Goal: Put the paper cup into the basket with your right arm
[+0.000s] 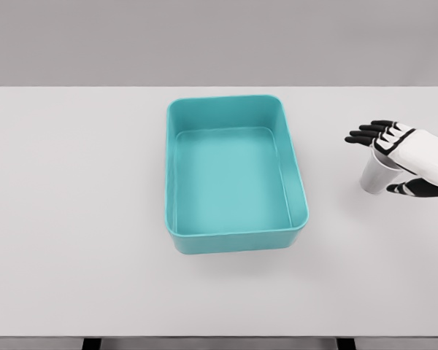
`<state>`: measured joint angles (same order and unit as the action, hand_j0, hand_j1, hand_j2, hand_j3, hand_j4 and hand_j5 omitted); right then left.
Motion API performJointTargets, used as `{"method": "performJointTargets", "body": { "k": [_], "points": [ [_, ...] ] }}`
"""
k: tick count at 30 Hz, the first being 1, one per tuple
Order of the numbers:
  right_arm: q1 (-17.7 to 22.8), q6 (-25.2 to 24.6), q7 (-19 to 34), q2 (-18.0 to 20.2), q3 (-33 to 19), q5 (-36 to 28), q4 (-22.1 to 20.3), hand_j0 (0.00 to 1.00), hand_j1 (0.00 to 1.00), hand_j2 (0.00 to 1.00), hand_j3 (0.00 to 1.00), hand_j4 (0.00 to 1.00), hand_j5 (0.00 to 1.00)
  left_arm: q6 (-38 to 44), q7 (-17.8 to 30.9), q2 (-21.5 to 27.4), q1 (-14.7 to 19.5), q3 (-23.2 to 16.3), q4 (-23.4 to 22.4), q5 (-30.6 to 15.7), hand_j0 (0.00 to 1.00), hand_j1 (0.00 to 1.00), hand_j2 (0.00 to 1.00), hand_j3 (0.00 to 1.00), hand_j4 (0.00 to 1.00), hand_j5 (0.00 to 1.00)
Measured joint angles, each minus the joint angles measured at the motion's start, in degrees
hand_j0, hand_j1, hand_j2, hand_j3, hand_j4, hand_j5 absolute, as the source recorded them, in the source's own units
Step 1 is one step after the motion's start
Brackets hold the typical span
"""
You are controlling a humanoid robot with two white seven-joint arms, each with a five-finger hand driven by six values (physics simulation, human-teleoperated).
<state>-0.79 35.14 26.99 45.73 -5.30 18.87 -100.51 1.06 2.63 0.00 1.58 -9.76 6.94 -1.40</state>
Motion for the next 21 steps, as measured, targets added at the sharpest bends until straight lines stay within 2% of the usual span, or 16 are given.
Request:
{"method": "performJointTargets", "body": {
  "k": [4,7,9,14,17,21],
  "points": [
    [0.00,0.00,0.31,-0.19,-0.50,0.13,-0.01,1.00,1.00,1.00,1.00,1.00,1.00,0.00,0.00,0.00,0.00,0.00,0.00,0.00,1.00,1.00,1.00,1.00,1.00,1.00],
    [0.18,0.02,0.55,-0.61,-3.38,-1.66,0.16,1.00,1.00,1.00,1.00,1.00,1.00,0.00,0.00,0.00,0.00,0.00,0.00,0.00,1.00,1.00,1.00,1.00,1.00,1.00],
    [1.05,0.01,1.02,-0.43,-4.62,-8.59,0.94,1.00,1.00,1.00,1.00,1.00,1.00,0.00,0.00,0.00,0.00,0.00,0.00,0.00,1.00,1.00,1.00,1.00,1.00,1.00],
    [1.32,-0.49,6.44,-0.85,-5.42,-27.41,2.47,1.00,1.00,1.00,1.00,1.00,1.00,0.00,0.00,0.00,0.00,0.00,0.00,0.00,1.00,1.00,1.00,1.00,1.00,1.00],
    [1.76,-5.38,7.45,-1.07,-5.48,-34.14,2.68,1.00,1.00,1.00,1.00,1.00,1.00,0.00,0.00,0.00,0.00,0.00,0.00,0.00,1.00,1.00,1.00,1.00,1.00,1.00],
    [1.32,-16.88,7.88,-2.80,-6.05,-39.96,4.46,1.00,1.00,1.00,1.00,1.00,1.00,0.00,0.00,0.00,0.00,0.00,0.00,0.00,1.00,1.00,1.00,1.00,1.00,1.00]
  ]
}}
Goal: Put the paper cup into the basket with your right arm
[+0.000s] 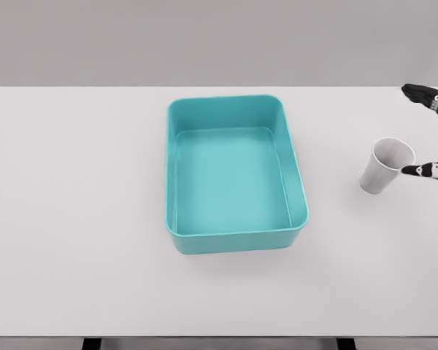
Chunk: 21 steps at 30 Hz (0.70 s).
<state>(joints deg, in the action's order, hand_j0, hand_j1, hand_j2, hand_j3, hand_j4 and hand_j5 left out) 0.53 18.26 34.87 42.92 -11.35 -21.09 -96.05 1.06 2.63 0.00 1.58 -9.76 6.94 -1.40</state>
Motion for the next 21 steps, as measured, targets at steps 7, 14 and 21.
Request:
{"method": "performJointTargets", "body": {
  "k": [7,14,21],
  "points": [
    [0.00,-11.39,0.13,-1.97,-0.37,-2.62,6.91,1.00,1.00,1.00,1.00,1.00,1.00,0.00,0.00,0.00,0.00,0.00,0.00,0.00,1.00,1.00,1.00,1.00,1.00,1.00],
    [-0.35,-12.23,0.14,-4.53,-0.44,-2.94,16.13,1.00,1.00,1.00,1.00,1.00,1.00,0.00,0.00,0.00,0.00,0.00,0.00,0.00,1.00,1.00,1.00,1.00,1.00,1.00],
    [-1.49,-12.18,0.14,-9.09,0.14,-2.97,19.79,1.00,1.00,1.00,1.00,1.00,1.00,0.00,0.00,0.00,0.00,0.00,0.00,0.00,1.00,1.00,1.00,1.00,1.00,1.00]
  ]
}}
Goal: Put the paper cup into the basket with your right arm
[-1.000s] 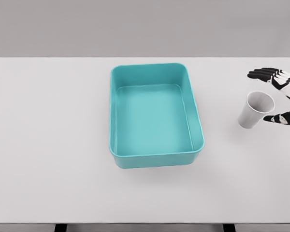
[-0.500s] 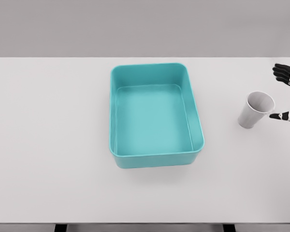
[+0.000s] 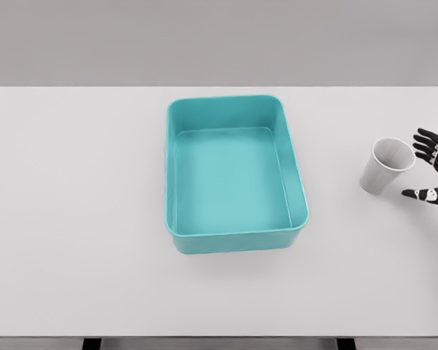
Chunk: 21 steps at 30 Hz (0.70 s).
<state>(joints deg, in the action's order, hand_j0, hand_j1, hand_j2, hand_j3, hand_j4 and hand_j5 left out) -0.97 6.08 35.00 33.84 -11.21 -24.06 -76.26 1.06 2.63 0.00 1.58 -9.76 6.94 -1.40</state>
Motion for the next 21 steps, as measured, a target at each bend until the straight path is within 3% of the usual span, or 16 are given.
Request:
{"method": "performJointTargets", "body": {
  "k": [9,21],
  "points": [
    [-0.70,-0.09,0.00,-3.38,0.60,-0.08,0.51,1.00,1.00,1.00,1.00,1.00,1.00,0.00,0.00,0.00,0.00,0.00,0.00,0.00,1.00,1.00,1.00,1.00,1.00,1.00],
    [-2.55,-0.10,0.00,-3.97,2.50,-0.03,1.59,1.00,1.00,1.00,1.00,1.00,1.00,0.00,0.00,0.00,0.00,0.00,0.00,0.00,1.00,1.00,1.00,1.00,1.00,1.00]
  ]
}}
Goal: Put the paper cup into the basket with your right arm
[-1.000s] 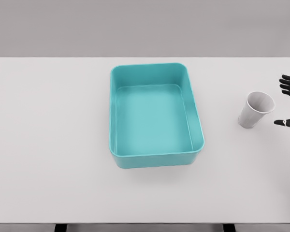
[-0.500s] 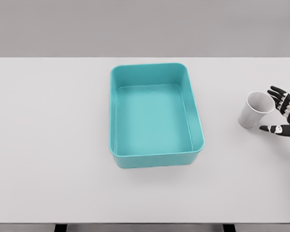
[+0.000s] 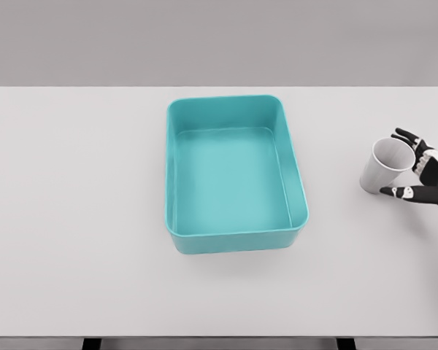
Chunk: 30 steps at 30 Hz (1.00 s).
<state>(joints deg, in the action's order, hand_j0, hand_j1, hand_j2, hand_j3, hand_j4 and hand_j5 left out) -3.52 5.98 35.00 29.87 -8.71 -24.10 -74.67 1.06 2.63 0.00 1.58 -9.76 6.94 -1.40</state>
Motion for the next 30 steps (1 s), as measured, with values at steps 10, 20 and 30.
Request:
{"method": "performJointTargets", "body": {
  "k": [10,20,30],
  "points": [
    [-0.26,-0.06,-0.11,-0.87,0.71,0.11,0.18,1.00,1.00,1.00,1.00,1.00,1.00,0.00,0.00,0.00,0.00,0.00,0.00,0.00,1.00,1.00,1.00,1.00,1.00,1.00],
    [-0.97,-0.35,-0.43,-1.03,1.64,-1.06,0.00,0.74,0.74,0.74,0.74,0.74,0.74,0.00,0.00,0.00,0.00,0.00,0.00,0.00,1.00,1.00,1.00,1.00,1.00,1.00],
    [-1.84,-0.08,-0.01,-0.31,1.68,0.79,-1.02,0.60,0.60,0.60,0.60,0.60,0.60,0.00,0.00,0.00,0.00,0.00,0.00,0.00,1.00,1.00,1.00,1.00,1.00,1.00]
  ]
}}
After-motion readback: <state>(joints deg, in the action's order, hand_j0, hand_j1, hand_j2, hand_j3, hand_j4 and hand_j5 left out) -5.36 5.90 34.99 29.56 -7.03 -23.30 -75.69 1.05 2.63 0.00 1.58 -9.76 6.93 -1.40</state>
